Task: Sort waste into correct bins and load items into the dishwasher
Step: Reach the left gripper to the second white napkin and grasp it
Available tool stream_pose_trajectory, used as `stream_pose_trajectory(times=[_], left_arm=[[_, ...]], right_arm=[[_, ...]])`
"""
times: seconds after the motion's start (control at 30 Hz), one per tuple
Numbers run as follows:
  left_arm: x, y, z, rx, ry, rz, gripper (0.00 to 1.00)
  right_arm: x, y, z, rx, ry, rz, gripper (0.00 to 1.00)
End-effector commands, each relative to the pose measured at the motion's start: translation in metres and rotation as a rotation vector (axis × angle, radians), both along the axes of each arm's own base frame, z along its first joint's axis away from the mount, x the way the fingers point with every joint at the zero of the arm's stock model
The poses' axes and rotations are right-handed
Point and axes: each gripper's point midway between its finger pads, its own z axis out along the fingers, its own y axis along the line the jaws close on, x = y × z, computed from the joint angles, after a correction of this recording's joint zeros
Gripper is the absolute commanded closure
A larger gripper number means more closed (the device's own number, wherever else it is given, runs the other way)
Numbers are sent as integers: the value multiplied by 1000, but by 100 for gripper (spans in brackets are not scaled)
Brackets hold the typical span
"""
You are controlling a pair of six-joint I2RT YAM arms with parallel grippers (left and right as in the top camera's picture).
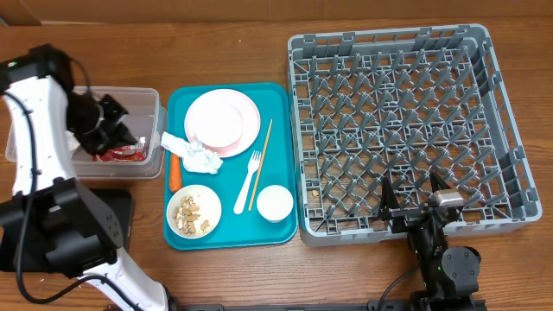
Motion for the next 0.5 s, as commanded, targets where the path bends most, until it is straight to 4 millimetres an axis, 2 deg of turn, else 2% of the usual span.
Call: stream_pose_trajectory(times=[0.0, 0.17, 0.23, 0.4, 0.47], left_arm=[[0, -29, 14, 17, -28, -115, 96], [-9, -63, 9, 114, 36, -271, 96], [-14, -86, 7, 214, 58, -399, 96], [-14, -118, 5, 307, 42, -532, 96], [-11, -124, 5, 355, 26, -571, 88]], right_arm=[[1, -3, -2, 0, -5, -14, 0], [1, -3, -2, 0, -5, -14, 0], [1, -3, -2, 0, -5, -14, 0], [1, -3, -2, 0, -5, -14, 0], [1, -3, -2, 0, -5, -14, 0]])
